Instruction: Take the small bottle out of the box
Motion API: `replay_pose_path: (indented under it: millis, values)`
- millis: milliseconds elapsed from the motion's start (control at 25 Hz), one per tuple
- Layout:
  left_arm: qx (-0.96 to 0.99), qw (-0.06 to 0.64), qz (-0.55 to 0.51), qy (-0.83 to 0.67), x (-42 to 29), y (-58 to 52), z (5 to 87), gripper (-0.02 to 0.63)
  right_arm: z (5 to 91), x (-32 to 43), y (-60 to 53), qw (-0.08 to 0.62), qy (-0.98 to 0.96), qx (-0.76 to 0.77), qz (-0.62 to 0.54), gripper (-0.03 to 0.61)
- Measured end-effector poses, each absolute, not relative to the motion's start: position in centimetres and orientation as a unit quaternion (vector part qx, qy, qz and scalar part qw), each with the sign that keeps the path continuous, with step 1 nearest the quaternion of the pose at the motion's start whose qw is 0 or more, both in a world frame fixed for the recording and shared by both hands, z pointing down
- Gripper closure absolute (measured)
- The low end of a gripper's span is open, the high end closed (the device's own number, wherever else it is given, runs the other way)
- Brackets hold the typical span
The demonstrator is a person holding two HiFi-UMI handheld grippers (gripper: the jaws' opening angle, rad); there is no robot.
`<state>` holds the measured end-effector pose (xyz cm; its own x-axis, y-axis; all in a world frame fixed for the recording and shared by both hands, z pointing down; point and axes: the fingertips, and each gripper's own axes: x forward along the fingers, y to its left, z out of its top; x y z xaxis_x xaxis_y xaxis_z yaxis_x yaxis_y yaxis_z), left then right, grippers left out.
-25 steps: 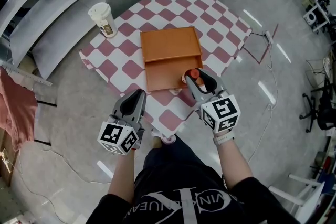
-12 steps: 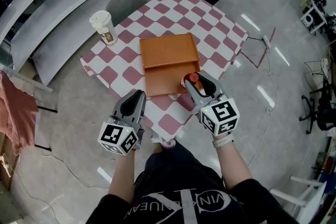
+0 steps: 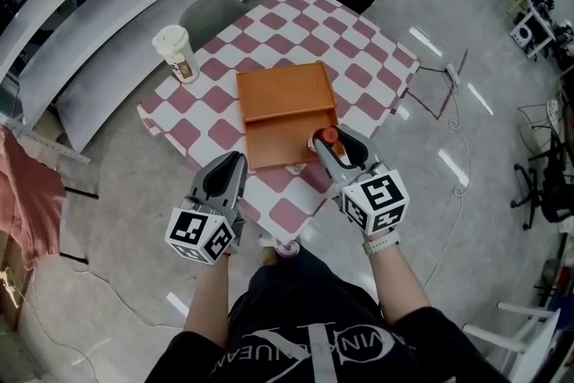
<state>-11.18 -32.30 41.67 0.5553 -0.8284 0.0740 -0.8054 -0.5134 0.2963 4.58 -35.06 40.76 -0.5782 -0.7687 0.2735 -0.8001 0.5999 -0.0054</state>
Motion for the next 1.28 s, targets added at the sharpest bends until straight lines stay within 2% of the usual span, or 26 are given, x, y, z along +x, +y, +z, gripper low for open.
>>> replay_pose_path:
  millis: [1280]
  values:
    - [0.873,0.124,-0.054,-0.468,-10.3,-32.3,38.9,0.578,38.4,5.8,-33.7,0.105,-0.888,0.445,0.053,0.434]
